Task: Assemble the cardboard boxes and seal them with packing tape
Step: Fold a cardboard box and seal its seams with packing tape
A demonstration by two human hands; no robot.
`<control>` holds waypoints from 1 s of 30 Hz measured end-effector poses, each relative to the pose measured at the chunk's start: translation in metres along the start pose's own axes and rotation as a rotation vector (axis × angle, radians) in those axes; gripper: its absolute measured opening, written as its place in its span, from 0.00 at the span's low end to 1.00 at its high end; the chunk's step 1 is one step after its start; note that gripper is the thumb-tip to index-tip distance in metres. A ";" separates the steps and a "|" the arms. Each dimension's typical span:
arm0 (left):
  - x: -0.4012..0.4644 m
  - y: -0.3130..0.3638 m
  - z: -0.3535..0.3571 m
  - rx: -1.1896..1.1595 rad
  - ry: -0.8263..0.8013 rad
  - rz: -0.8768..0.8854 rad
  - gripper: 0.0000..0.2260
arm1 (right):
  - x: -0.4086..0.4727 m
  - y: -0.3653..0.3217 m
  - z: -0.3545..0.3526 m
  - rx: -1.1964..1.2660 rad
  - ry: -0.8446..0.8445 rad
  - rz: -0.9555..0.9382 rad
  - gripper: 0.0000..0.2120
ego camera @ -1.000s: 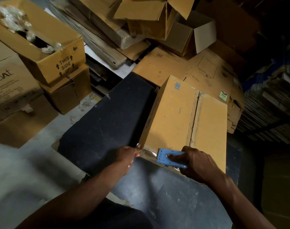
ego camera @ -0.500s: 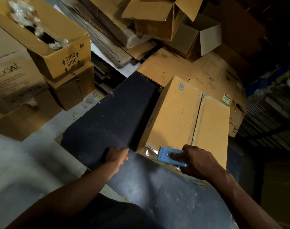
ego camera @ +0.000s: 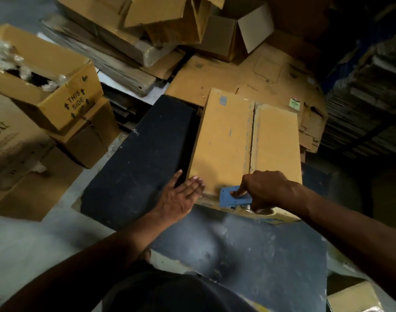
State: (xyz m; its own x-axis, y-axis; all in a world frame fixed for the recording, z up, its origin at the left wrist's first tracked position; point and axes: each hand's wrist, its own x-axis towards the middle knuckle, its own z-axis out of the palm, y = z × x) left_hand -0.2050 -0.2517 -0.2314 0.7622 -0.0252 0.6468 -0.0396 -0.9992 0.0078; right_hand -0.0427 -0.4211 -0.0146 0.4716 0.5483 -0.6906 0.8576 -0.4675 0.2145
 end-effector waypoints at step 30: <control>0.096 0.157 0.019 -0.037 -0.332 0.258 0.29 | -0.073 0.134 0.104 0.141 0.148 -0.084 0.27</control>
State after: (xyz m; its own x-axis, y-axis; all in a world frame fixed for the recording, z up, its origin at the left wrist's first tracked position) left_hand -0.1257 -0.4111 -0.1820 0.8907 -0.2897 0.3503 -0.2756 -0.9570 -0.0908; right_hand 0.0168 -0.5957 -0.0074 0.4338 0.6802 -0.5909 0.8627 -0.5029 0.0544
